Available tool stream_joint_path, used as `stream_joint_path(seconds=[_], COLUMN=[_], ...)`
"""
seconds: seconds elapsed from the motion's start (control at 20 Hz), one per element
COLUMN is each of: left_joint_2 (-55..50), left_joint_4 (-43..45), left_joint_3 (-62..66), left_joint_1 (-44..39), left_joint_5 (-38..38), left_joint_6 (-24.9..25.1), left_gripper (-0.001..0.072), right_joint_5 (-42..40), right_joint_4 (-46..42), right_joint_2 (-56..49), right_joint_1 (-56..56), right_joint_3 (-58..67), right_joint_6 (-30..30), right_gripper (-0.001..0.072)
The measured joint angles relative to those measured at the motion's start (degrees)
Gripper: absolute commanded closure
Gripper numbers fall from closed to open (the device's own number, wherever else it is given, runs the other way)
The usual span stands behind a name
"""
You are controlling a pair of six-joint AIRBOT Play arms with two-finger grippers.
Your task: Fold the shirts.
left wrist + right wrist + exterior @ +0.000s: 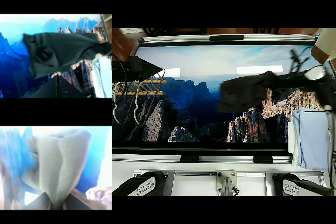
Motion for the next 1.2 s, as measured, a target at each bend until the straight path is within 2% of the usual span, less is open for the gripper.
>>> stream_joint_path(seconds=[0.35, 0.6, 0.8, 1.0, 1.2], left_joint_2=[0.1, 0.4, 0.5, 0.6, 1.1], left_joint_4=[-0.3, -0.3, -0.3, -0.5, -0.7], left_joint_3=[0.0, 0.0, 0.0, 0.0, 0.0], left_joint_1=[0.0, 0.0, 0.0, 0.0, 0.0], left_joint_5=[0.1, 0.0, 0.0, -0.1, -0.2], left_joint_6=[2.2, 2.9, 3.6, 5.5, 6.7], left_gripper=[0.0668, 0.0668, 0.0668, 0.0668, 0.0668], right_joint_5=[13.8, 17.6, 22.1, 33.1, 37.5], right_joint_4=[-13.0, -20.3, -23.6, -34.8, -43.0], right_joint_2=[13.1, 15.9, 17.4, 19.1, 20.4], right_joint_1=[-22.1, -32.8, -36.3, -37.4, -37.7], right_joint_3=[3.2, 3.5, 3.5, 3.4, 1.0], right_joint_6=[6.2, 9.0, 10.8, 13.0, 13.3], right_gripper=[0.0646, 0.0646, 0.0646, 0.0646, 0.0646])
